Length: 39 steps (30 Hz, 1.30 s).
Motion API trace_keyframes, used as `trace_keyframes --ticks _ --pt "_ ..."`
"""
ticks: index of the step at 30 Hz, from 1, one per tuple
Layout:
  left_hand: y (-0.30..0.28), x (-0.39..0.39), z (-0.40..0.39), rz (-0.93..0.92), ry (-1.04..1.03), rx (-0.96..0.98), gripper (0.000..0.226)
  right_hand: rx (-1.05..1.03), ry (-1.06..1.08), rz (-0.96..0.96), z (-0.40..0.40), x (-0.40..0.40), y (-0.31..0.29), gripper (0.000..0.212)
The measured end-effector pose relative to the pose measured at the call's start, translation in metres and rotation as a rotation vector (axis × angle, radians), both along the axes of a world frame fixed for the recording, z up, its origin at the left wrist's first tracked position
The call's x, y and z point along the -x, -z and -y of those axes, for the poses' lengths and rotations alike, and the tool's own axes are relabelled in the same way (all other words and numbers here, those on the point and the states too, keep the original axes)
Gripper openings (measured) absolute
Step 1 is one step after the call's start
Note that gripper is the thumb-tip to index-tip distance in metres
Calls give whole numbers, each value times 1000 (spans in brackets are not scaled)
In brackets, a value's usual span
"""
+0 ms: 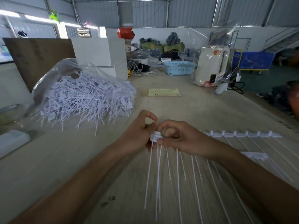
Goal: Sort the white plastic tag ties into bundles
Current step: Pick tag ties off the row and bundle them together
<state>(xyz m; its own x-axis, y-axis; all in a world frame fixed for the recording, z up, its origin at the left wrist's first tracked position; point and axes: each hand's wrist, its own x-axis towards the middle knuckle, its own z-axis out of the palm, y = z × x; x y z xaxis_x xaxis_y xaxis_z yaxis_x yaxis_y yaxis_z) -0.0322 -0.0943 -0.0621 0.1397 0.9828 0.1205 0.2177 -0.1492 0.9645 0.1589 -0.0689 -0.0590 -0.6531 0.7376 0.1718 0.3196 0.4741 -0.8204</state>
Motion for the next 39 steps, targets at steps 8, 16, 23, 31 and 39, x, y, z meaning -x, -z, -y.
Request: trace_keyframes --ticks 8,16,23,31,39 --pt "-3 2 -2 416 -1 167 71 -103 95 -147 -3 -2 -6 14" --pt "3 -21 11 217 13 7 13 -140 111 -155 1 0 -8 12" --pt "2 -17 10 300 6 89 9 -69 30 225 -4 -25 -28 16" --pt "2 -22 10 121 -134 136 33 -585 46 329 10 -7 -26 24" --pt "-8 18 7 -67 47 27 40 -519 7 156 10 -12 -34 14"
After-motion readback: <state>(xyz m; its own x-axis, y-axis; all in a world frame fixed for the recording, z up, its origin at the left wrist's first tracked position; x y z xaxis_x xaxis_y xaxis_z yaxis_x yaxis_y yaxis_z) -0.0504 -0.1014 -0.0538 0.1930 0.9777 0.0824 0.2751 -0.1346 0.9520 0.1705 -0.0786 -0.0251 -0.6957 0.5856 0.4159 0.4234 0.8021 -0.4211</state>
